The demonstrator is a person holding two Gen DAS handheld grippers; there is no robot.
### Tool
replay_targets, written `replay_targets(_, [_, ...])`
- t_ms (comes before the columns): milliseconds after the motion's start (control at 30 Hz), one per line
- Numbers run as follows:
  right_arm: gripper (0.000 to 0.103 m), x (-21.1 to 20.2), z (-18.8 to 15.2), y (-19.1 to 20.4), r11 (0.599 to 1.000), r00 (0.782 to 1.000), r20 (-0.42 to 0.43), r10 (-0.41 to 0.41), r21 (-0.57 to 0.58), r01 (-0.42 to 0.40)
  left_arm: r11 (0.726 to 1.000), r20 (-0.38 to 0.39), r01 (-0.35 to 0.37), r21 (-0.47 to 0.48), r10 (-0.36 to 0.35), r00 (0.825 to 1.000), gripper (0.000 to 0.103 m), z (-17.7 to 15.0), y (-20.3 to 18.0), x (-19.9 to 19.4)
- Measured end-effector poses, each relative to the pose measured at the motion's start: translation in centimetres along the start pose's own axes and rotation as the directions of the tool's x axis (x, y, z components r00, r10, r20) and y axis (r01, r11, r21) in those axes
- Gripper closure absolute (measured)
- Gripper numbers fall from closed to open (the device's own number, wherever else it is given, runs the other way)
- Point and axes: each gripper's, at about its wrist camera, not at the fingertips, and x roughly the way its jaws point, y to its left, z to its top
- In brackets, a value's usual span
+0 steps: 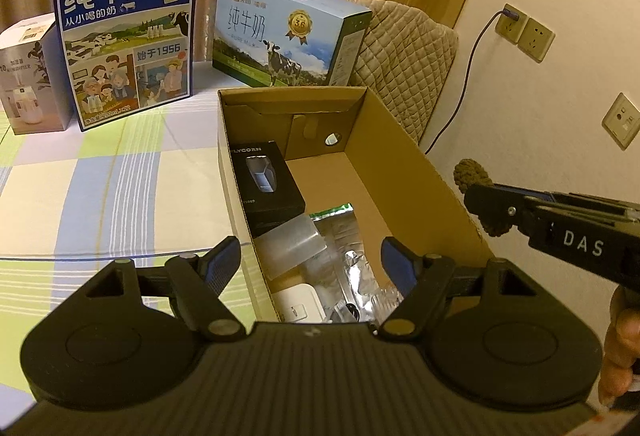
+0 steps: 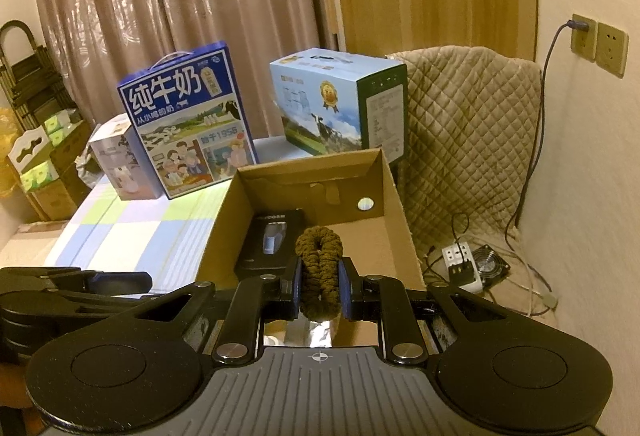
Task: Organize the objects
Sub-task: 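Open the left tool to drop the cup while the right tool releases the ring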
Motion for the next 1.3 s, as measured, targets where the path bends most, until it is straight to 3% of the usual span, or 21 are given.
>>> replay_targets(600, [0.087, 0.8, 0.2, 0.0, 1.0, 1.0, -0.014, 0.021, 0.016, -0.021, 1.0, 0.008, -0.025, 0.015, 0.024, 1.0, 0.028, 0.1, 0.4, -0.1])
replay_targets(667, [0.077, 1.1, 0.3, -0.2, 0.998, 0.999, -0.003, 0.047, 0.03, -0.047, 0.999, 0.009, -0.029, 0.018, 0.029, 1.0, 0.027, 0.0, 0.5, 0.0])
replay_targets(700, [0.058, 1.2, 0.4, -0.4, 0.997, 0.998, 0.007, 0.064, 0.05, -0.064, 0.999, 0.008, -0.034, 0.019, 0.034, 0.999, 0.026, 0.0, 0.5, 0.0])
replay_targets(733, [0.045, 1.2, 0.4, -0.8, 0.994, 0.997, 0.022, 0.07, 0.079, -0.072, 0.999, 0.009, -0.039, 0.023, 0.039, 0.999, 0.025, 0.0, 0.5, 0.0])
replay_targets(867, [0.044, 1.0, 0.5, -1.8, 0.986, 0.994, 0.044, 0.1, 0.132, -0.105, 0.997, 0.019, -0.06, 0.046, 0.06, 0.998, 0.019, -0.2, 0.6, -0.2])
replay_targets(1167, [0.044, -0.6, -0.6, -2.4, 0.989, 0.999, 0.013, 0.053, 0.138, -0.054, 0.995, 0.041, -0.082, 0.058, 0.079, 0.996, 0.001, -1.5, 0.4, -1.5])
replay_targets(1300, [0.044, -2.2, -1.5, -2.4, 0.99, 0.999, 0.003, 0.035, 0.138, -0.035, 0.995, 0.07, -0.084, 0.05, 0.08, 0.994, 0.001, -2.4, 0.5, -3.1])
